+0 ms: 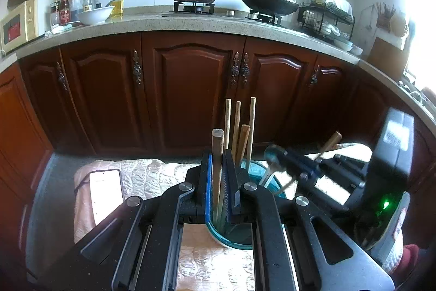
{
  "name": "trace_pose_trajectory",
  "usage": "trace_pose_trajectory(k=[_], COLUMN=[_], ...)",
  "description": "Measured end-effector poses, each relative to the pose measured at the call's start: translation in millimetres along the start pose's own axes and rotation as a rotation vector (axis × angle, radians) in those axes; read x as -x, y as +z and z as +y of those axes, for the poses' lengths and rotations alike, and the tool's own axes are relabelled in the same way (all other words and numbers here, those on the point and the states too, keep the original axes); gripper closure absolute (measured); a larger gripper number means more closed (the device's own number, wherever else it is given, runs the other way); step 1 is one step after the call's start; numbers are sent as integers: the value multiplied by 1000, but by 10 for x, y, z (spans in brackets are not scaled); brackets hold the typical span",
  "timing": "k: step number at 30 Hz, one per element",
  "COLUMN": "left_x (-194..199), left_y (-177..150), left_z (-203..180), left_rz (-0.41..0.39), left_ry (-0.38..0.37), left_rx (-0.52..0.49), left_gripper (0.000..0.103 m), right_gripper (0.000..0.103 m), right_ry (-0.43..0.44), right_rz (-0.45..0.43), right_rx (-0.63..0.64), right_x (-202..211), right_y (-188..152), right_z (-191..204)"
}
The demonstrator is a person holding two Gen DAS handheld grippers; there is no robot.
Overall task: Organize utensils
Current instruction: 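Lower the chopstick and spoon into the cup and open both grippers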
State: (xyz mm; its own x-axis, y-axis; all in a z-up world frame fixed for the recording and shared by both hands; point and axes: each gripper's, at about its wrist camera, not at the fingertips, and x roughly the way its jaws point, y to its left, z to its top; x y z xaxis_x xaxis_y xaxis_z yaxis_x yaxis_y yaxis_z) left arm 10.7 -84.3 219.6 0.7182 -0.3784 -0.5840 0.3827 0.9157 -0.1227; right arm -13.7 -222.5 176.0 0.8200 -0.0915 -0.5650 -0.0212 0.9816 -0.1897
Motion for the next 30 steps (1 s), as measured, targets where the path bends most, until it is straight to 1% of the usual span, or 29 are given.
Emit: trace_pose_trajectory(k=[4,10,11,12,14,19,20,21,22,23,24,25,28,30], left_x=[-1,-43,-50,-50,-57,-44,-52,-52,-46,-37,-18,-2,53,82], left_y=[3,-32,-25,-22,-8,-3,2,-1,-6,-12,-18,-31,-35,-41], left_z=[-24,12,38,57,98,109,112,108,109,115,118,130,157,175], left_rz=[0,27,26,27,32,46,50,56,59,57,53,49,41,38], left_ry=[2,-6,-11,-17,-24,-28,-30,-33,-34,-34,-35,-37,-31,-27], left_rx=[-6,22,30,40,60,83,86,88,91,93,97,99,114,125], left_gripper=[97,97,97,97,97,97,95,91,84,79,71,66,61,61], right_gripper=[99,98,97,93,89,85,83,80,79,77,77,77,74,73], right_ry=[50,123,138,150,159,166,164,163,161,161,162,161,157,157], right_rz=[29,62,57,43,25,-1,-8,-15,-20,-22,-26,-29,-50,-53], right_rx=[-27,-81,-96,-119,-140,-167,-167,-166,-164,-164,-167,-172,-192,-207], right_x=[-5,1,26,73,141,307,338,368,396,414,447,478,567,616], right_y=[-54,-60,-55,-47,-25,11,14,15,16,22,17,13,-3,-11], right_z=[-9,-91,-112,-148,-197,-273,-280,-285,-287,-288,-290,-297,-350,-390])
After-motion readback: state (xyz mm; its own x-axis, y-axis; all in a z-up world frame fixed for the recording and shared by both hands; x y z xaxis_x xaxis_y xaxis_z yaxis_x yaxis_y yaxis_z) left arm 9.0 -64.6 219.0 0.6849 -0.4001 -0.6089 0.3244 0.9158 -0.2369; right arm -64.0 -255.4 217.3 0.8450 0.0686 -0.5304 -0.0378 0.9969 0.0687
